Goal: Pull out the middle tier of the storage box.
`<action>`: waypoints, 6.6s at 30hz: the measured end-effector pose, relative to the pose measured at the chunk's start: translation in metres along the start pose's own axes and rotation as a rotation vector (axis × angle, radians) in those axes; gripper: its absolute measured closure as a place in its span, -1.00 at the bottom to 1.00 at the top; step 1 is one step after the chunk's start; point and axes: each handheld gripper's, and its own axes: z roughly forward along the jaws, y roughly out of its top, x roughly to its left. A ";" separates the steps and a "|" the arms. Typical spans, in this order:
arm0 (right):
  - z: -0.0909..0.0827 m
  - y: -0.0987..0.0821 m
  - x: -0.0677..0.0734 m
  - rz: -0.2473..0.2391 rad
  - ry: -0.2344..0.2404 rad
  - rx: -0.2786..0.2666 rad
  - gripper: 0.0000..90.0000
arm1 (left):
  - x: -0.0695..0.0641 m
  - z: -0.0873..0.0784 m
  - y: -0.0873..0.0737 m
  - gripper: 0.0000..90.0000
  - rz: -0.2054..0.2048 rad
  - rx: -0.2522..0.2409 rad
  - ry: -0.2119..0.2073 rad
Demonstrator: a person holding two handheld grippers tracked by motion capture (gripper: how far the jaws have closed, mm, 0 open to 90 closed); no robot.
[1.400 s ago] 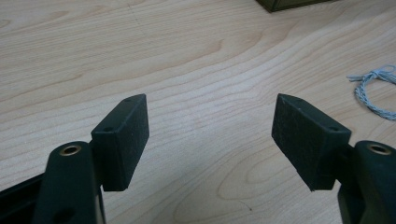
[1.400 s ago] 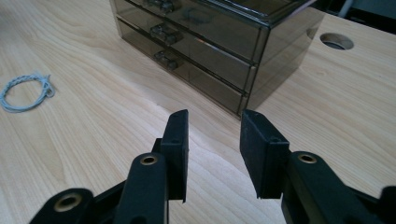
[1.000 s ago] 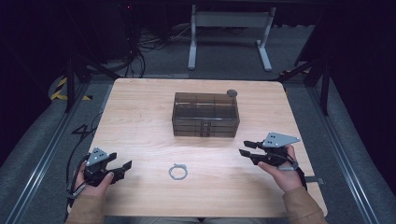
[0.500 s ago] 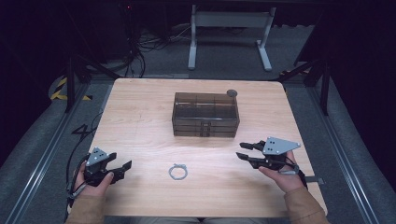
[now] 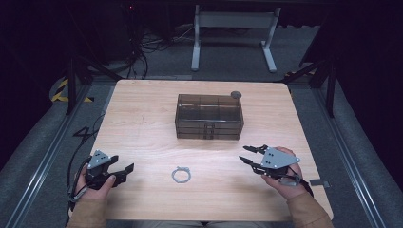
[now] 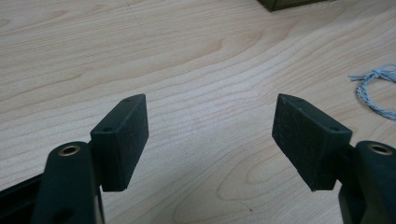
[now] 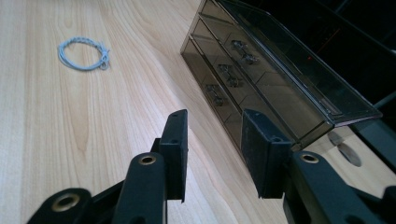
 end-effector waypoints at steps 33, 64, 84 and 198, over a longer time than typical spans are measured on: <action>0.014 0.004 0.047 -0.445 -0.241 0.201 0.33 | 0.002 0.000 0.000 -0.38 -0.004 0.000 0.005; 0.045 0.006 0.073 -0.688 -0.394 0.300 0.38 | 0.002 0.001 -0.001 -0.38 -0.001 0.004 0.009; 0.084 0.022 0.068 -0.765 -0.418 0.328 0.41 | 0.005 -0.010 -0.012 -0.38 -0.022 0.009 0.030; 0.176 0.024 0.063 -0.897 -0.571 0.424 0.81 | 0.003 -0.012 -0.015 -0.37 -0.007 0.013 0.035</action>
